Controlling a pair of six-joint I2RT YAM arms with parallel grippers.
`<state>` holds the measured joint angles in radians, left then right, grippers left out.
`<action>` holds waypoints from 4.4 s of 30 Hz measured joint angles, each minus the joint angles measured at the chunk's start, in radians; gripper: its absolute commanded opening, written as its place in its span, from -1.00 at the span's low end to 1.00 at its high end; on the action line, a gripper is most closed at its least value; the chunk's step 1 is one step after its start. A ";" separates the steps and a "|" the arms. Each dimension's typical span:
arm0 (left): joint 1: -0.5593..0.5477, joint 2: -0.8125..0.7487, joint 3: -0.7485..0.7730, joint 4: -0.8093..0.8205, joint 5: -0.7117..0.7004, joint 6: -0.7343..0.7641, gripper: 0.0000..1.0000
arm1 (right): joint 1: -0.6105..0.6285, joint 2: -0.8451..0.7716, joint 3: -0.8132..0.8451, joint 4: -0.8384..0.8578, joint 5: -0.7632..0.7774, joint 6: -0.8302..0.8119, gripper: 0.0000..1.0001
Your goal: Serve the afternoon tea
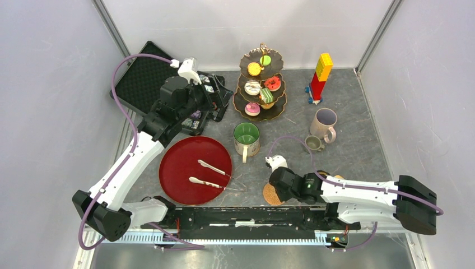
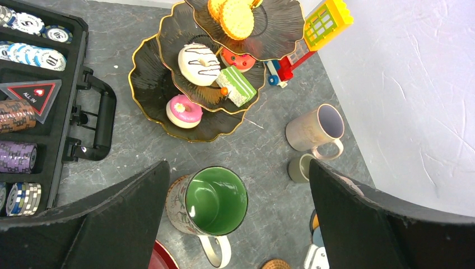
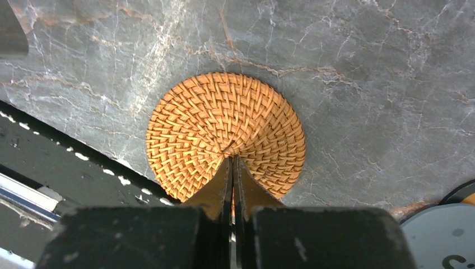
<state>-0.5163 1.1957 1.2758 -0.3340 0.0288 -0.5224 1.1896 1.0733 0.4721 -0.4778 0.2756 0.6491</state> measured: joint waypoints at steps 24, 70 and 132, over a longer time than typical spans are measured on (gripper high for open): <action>0.000 0.069 0.000 0.000 0.060 0.000 1.00 | -0.423 0.343 0.154 0.278 0.197 -0.154 -1.00; 0.010 0.084 0.002 0.015 0.087 0.000 1.00 | -0.591 -0.466 0.286 -0.653 0.450 0.237 0.96; 0.010 0.142 0.000 0.031 0.186 -0.002 1.00 | -0.966 -0.005 0.383 0.148 -0.050 -0.589 -1.00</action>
<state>-0.5060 1.3373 1.2755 -0.3035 0.2150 -0.5243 0.2234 1.0679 0.8555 -0.3302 0.2260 0.0601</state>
